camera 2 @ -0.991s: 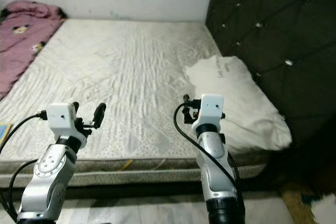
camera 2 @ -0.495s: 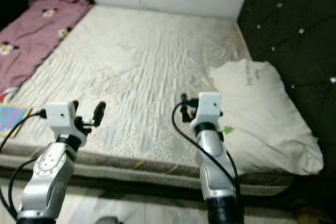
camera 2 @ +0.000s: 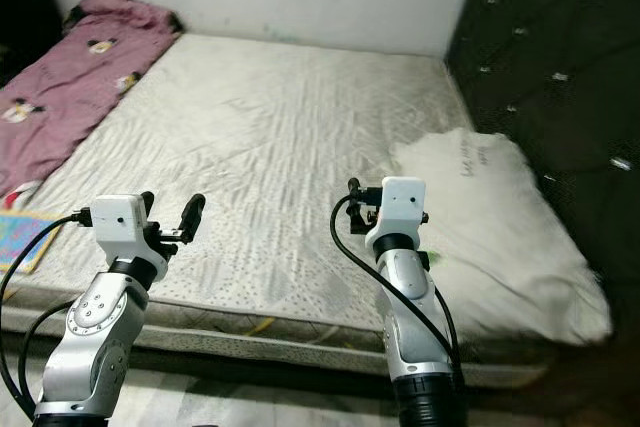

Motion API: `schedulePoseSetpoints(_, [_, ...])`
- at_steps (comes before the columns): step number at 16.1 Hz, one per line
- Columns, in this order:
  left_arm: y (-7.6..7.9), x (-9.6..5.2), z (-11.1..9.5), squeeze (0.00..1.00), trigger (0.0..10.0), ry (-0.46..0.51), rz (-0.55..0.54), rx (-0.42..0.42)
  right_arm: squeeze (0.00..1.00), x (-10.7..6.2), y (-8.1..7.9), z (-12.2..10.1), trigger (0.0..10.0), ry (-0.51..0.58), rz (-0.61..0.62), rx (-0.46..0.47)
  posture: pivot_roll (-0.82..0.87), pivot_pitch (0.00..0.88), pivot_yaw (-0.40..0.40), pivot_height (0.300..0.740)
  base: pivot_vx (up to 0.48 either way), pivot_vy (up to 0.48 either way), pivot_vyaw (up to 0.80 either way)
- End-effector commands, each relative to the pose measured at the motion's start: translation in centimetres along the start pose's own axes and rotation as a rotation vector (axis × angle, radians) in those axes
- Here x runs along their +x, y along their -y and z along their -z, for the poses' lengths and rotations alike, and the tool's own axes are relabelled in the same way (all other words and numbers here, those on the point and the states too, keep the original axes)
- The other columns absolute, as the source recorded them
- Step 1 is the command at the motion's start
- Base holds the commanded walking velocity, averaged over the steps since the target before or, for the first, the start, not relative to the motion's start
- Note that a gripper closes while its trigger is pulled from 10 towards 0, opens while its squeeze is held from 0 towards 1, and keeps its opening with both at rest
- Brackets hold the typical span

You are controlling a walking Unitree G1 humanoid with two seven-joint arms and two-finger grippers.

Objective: Clean up the room

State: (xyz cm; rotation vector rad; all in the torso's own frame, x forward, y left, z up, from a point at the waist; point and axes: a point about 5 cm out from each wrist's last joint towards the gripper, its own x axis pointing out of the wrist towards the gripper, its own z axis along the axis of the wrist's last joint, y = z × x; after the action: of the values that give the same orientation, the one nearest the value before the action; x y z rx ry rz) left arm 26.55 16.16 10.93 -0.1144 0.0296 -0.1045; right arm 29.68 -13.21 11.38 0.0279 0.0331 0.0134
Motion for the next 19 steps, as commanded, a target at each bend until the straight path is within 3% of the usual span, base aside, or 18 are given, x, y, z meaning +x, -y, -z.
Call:
schedulePoseSetpoints(1, [-0.04, -0.04, -0.10, 0.00, 10.0, 0.001, -0.003, 0.002, 0.00, 0.11, 0.10, -0.17, 10.0, 0.001, 0.003, -0.010, 0.06, 0.000, -0.023, 0.740, 0.307, 0.000, 0.00])
schedulePoseSetpoints(6, [0.02, -0.07, -0.10, 0.00, 10.0, 0.004, 0.002, 0.000, 0.00, 0.11, 0.16, -0.12, 10.0, -0.001, 0.003, -0.015, 0.06, 0.000, -0.024, 0.740, 0.321, 0.000, 0.00])
schedulePoseSetpoints(15, [-0.39, -0.38, -0.05, 0.00, 10.0, 0.001, -0.052, -0.006, 0.00, 0.08, 0.36, -0.06, 10.0, -0.004, -0.005, -0.013, 0.07, 0.000, -0.029, 0.740, 0.000, 0.000, 0.00])
schedulePoseSetpoints(19, [-0.17, -0.46, -0.01, 0.00, 10.0, 0.005, -0.037, -0.038, 0.00, 0.17, 0.32, 0.08, 10.0, -0.016, -0.009, -0.014, 0.07, 0.000, -0.034, 0.740, 0.000, 0.480, 0.00])
